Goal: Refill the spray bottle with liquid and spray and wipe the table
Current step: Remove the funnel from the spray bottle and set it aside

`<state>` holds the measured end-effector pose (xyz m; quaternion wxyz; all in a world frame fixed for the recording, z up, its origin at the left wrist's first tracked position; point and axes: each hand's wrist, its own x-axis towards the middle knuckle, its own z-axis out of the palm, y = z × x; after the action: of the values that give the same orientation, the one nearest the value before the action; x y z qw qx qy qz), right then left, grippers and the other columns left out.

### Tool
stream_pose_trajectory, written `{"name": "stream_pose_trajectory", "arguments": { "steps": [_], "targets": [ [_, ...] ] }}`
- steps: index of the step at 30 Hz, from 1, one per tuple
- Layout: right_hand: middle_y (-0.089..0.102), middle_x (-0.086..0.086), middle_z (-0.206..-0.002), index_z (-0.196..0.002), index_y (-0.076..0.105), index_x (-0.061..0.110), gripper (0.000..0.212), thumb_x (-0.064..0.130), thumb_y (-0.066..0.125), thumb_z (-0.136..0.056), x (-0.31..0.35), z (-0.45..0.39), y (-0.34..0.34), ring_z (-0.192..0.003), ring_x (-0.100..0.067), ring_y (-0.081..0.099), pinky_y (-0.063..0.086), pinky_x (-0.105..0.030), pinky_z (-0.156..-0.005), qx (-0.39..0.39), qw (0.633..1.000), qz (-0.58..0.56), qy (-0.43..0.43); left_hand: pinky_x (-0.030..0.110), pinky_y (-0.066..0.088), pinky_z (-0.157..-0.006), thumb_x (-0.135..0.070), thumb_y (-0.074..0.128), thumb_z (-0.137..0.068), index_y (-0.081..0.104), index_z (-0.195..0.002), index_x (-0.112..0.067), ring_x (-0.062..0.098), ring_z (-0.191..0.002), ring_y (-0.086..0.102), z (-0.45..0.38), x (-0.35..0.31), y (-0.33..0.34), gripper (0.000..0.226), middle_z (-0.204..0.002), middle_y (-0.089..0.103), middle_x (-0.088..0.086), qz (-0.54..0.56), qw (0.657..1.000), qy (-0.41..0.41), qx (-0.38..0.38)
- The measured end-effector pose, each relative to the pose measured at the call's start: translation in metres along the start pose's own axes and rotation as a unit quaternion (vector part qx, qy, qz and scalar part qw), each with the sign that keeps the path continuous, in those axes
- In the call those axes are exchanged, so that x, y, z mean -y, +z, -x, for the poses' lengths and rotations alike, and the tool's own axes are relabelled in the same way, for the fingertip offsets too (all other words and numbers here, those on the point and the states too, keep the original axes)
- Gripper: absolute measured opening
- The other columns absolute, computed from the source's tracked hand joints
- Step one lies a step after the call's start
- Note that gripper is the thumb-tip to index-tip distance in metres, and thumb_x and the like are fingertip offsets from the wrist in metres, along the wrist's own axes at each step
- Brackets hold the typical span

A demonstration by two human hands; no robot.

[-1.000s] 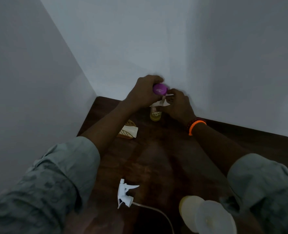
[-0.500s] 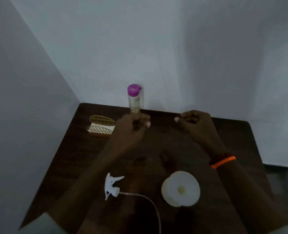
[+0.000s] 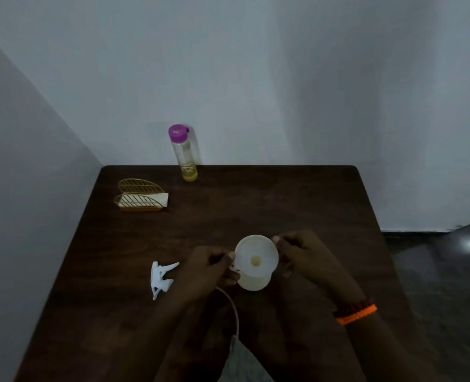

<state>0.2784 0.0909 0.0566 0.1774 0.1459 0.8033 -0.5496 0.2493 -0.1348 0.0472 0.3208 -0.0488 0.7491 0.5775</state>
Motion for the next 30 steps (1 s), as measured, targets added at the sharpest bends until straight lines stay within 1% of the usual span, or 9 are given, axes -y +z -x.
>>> {"name": "stream_pose_trajectory", "arguments": {
  "steps": [2,4,8,10,13,16,20,26,30],
  "targets": [
    [0.073,-0.017,-0.091,-0.105,0.070,0.005,0.028,0.024,0.050,-0.102,-0.003,0.001,0.002,-0.072,-0.024,0.073,0.061,-0.034,-0.060,0.001,1.000,-0.005,-0.003,0.026,0.061,-0.066,-0.012,0.059,-0.097,0.073,-0.100,-0.001,0.020,-0.077,0.075,0.000,-0.002,0.002,0.018,-0.091,0.075,0.012,0.002,1.000,0.005,-0.007],
    [0.074,-0.016,-0.091,-0.107,0.070,0.004,0.025,0.019,0.050,-0.102,-0.004,0.002,0.004,-0.067,-0.018,0.072,0.060,-0.031,-0.058,-0.004,1.000,-0.001,-0.002,0.030,0.062,-0.068,-0.012,0.060,-0.096,0.074,-0.100,0.000,0.023,-0.078,0.076,0.000,-0.004,0.003,0.018,-0.088,0.076,0.013,0.016,1.000,0.002,-0.009],
    [0.074,-0.012,-0.090,-0.106,0.072,0.007,0.021,0.014,0.053,-0.100,-0.003,0.003,0.005,-0.070,-0.022,0.073,0.061,-0.029,-0.058,-0.023,1.000,0.000,-0.013,0.036,0.063,-0.072,-0.013,0.060,-0.096,0.074,-0.101,-0.001,0.026,-0.078,0.076,0.005,-0.008,0.006,0.019,-0.088,0.077,0.013,0.032,0.999,0.004,-0.026],
    [0.075,-0.009,-0.091,-0.106,0.072,0.009,0.020,0.014,0.054,-0.100,-0.004,0.002,0.005,-0.072,-0.020,0.073,0.060,-0.027,-0.059,-0.029,0.999,0.012,-0.031,0.037,0.063,-0.073,-0.013,0.060,-0.096,0.074,-0.102,-0.001,0.027,-0.078,0.076,0.006,-0.009,0.006,0.019,-0.088,0.077,0.013,0.030,0.999,0.010,-0.032],
    [0.075,-0.007,-0.091,-0.104,0.073,0.012,0.020,0.016,0.054,-0.099,-0.003,0.003,0.004,-0.074,-0.017,0.072,0.059,-0.023,-0.060,-0.038,0.998,0.027,-0.042,0.044,0.062,-0.075,-0.014,0.060,-0.096,0.073,-0.103,0.000,0.034,-0.078,0.075,0.007,-0.010,0.006,0.020,-0.086,0.076,0.017,0.055,0.998,-0.001,-0.021],
    [0.075,-0.006,-0.089,-0.104,0.073,0.012,0.019,0.016,0.054,-0.099,-0.003,0.002,0.005,-0.072,-0.017,0.072,0.060,-0.025,-0.061,-0.041,0.997,0.029,-0.052,0.039,0.063,-0.071,-0.013,0.059,-0.097,0.072,-0.105,0.000,0.033,-0.079,0.075,0.008,-0.011,0.006,0.020,-0.087,0.076,0.017,0.056,0.998,0.001,-0.027],
    [0.075,-0.005,-0.089,-0.105,0.072,0.009,0.020,0.016,0.054,-0.100,-0.003,0.002,0.004,-0.069,-0.018,0.074,0.061,-0.030,-0.062,-0.035,0.998,0.014,-0.045,0.033,0.062,-0.064,-0.014,0.058,-0.097,0.070,-0.106,0.002,0.034,-0.075,0.074,0.008,-0.014,0.005,0.022,-0.085,0.075,0.023,0.060,0.998,-0.004,-0.009],
    [0.074,-0.009,-0.095,-0.109,0.069,0.007,0.020,0.015,0.054,-0.100,-0.001,0.008,0.002,-0.067,-0.021,0.074,0.063,-0.037,-0.064,-0.023,0.999,-0.009,-0.046,0.040,0.063,-0.071,-0.016,0.057,-0.098,0.069,-0.107,0.002,0.036,-0.079,0.075,0.008,-0.018,0.003,0.023,-0.087,0.075,0.024,0.060,0.998,-0.014,0.018],
    [0.072,0.000,-0.102,-0.111,0.070,0.013,0.020,0.017,0.054,-0.099,0.003,0.018,-0.003,-0.078,-0.013,0.074,0.060,-0.026,-0.062,-0.018,0.997,-0.001,-0.080,0.037,0.063,-0.069,-0.018,0.053,-0.101,0.067,-0.109,-0.002,0.034,-0.081,0.075,0.015,-0.027,0.001,0.023,-0.090,0.075,0.023,0.068,0.995,-0.037,0.059]
  ]
}}
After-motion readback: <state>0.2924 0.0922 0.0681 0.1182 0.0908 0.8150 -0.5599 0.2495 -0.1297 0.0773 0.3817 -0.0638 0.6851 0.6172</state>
